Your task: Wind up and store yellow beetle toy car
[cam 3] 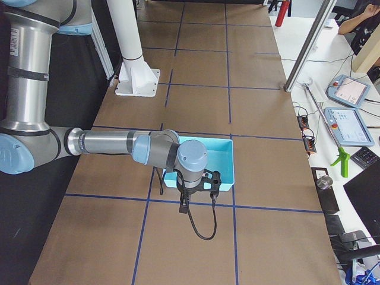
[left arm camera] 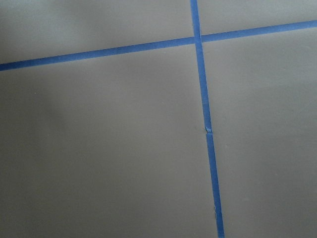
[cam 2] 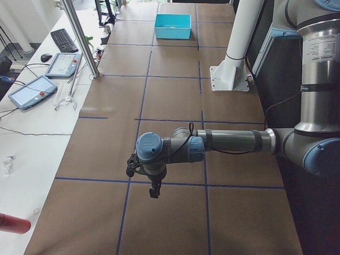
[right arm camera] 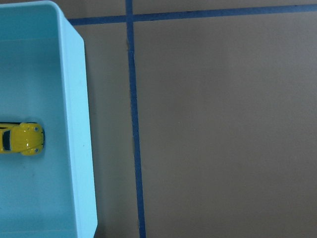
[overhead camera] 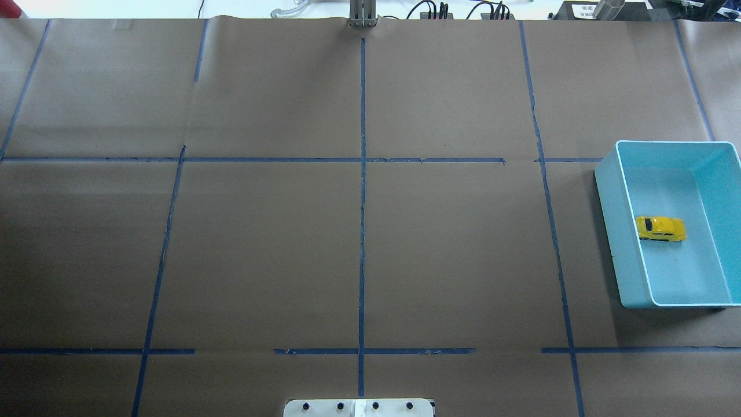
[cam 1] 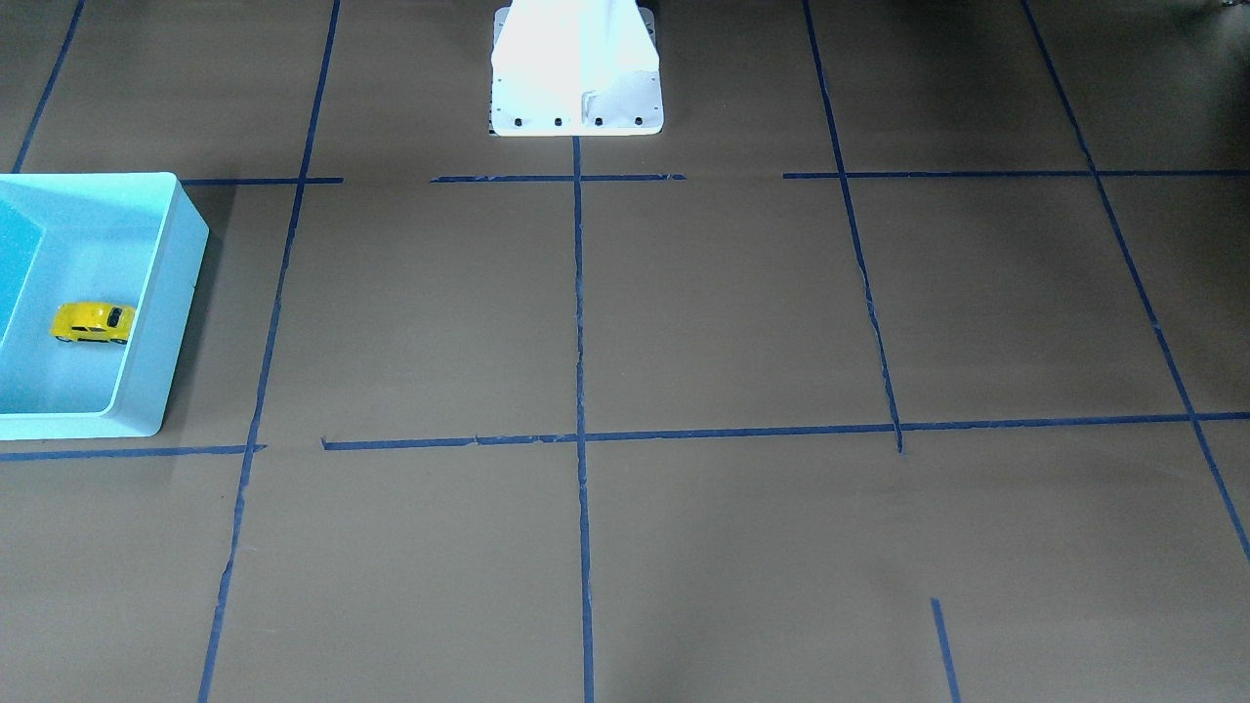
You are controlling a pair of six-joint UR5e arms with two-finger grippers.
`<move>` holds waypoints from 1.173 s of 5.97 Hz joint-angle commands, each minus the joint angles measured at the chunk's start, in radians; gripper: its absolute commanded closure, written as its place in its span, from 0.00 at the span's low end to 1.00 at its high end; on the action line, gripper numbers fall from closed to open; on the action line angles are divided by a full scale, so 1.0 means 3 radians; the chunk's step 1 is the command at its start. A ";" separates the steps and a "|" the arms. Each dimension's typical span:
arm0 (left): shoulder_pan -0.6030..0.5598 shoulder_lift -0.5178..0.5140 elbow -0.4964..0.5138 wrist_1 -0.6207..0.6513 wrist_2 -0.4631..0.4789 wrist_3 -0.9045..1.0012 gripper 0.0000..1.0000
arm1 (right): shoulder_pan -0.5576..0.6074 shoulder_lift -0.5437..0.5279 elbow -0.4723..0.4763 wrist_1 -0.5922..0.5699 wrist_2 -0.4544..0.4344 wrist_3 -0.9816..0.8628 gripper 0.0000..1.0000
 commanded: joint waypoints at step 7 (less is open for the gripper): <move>0.0000 -0.0010 -0.0006 -0.0003 -0.0005 0.0000 0.00 | -0.0007 0.0055 -0.0220 0.0389 -0.0102 0.0151 0.00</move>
